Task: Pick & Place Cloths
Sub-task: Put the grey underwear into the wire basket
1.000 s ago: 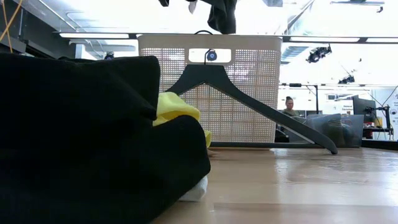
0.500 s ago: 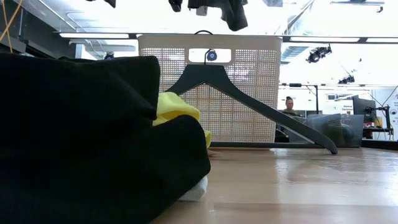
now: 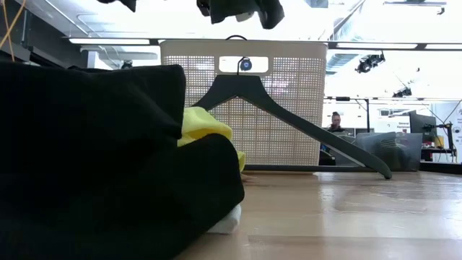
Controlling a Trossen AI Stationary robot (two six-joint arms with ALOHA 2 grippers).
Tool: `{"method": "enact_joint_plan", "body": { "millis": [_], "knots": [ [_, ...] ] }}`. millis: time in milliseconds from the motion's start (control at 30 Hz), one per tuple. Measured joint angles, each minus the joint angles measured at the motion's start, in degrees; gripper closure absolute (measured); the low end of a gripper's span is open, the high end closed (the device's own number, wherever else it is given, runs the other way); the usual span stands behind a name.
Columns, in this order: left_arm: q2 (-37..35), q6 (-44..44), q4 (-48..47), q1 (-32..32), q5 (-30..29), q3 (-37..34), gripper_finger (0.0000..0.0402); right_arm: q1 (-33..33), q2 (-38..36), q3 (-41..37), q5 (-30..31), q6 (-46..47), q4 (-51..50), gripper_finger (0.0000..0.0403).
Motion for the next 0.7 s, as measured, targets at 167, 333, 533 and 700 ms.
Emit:
{"method": "enact_joint_plan", "body": {
  "millis": [167,333,533,700],
  "knots": [
    [0.0,-1.5,0.6,0.0,0.6,0.0,0.0132,-0.1,-0.1,1.5,0.4,0.9,-2.1,0.0383],
    [0.0,-3.0,0.1,0.0,0.4,0.4,0.0137,-0.1,-0.1,1.8,0.6,1.4,-2.9,0.0383],
    [0.0,-4.7,0.1,0.0,0.1,0.5,0.0212,-0.1,-0.1,1.8,0.6,1.3,-3.0,0.0383],
    [0.0,-6.4,-0.3,0.0,0.3,0.5,0.0326,-0.1,-0.1,1.8,0.6,1.3,-2.9,0.0383]
  ]
}}
